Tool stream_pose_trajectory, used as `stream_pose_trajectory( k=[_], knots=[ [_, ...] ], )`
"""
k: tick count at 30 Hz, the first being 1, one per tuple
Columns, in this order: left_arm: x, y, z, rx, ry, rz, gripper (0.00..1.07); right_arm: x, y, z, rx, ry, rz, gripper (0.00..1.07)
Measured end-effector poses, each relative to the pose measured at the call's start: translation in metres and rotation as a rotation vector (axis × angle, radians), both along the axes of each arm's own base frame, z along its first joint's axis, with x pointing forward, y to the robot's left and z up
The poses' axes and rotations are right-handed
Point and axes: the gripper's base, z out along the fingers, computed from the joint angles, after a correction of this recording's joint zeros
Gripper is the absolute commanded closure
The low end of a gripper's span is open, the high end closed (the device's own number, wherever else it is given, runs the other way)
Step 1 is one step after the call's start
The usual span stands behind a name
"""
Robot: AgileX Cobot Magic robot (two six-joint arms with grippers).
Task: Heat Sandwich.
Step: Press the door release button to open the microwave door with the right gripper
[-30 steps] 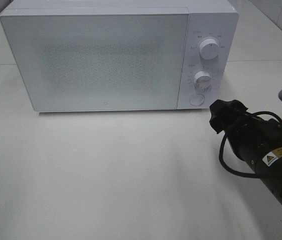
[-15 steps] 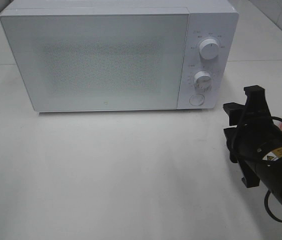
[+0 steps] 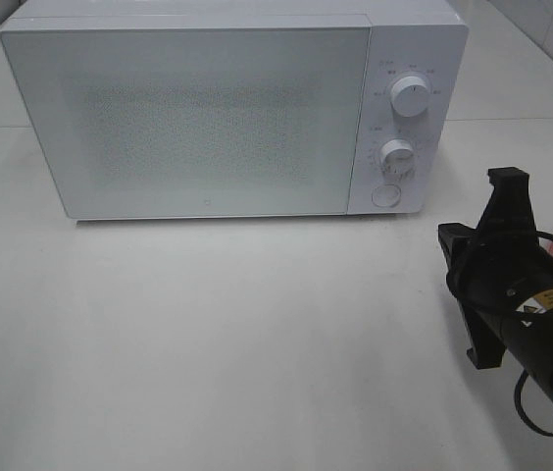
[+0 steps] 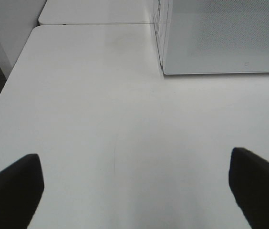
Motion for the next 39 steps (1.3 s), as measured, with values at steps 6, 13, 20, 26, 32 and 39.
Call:
stream_pose_trajectory(
  k=[6,13,20,26,32,39],
  knots=[
    [0.0,0.0,0.0,0.0,0.0,0.0,0.05,-0.001,0.0,-0.002,0.003,0.023,0.003,1.07],
    [0.0,0.0,0.0,0.0,0.0,0.0,0.05,0.009,-0.002,-0.005,0.025,0.086,-0.013,1.07],
    [0.0,0.0,0.0,0.0,0.0,0.0,0.05,0.034,-0.004,-0.002,0.046,0.116,-0.006,1.07],
    [0.0,0.0,0.0,0.0,0.0,0.0,0.05,0.052,-0.004,-0.01,0.033,0.158,-0.003,1.07],
    [0.0,0.0,0.0,0.0,0.0,0.0,0.05,0.072,0.002,-0.019,0.027,0.161,0.001,1.07],
    [0.0,0.0,0.0,0.0,0.0,0.0,0.05,0.09,0.011,-0.029,0.039,0.164,-0.004,1.07]
  ],
)
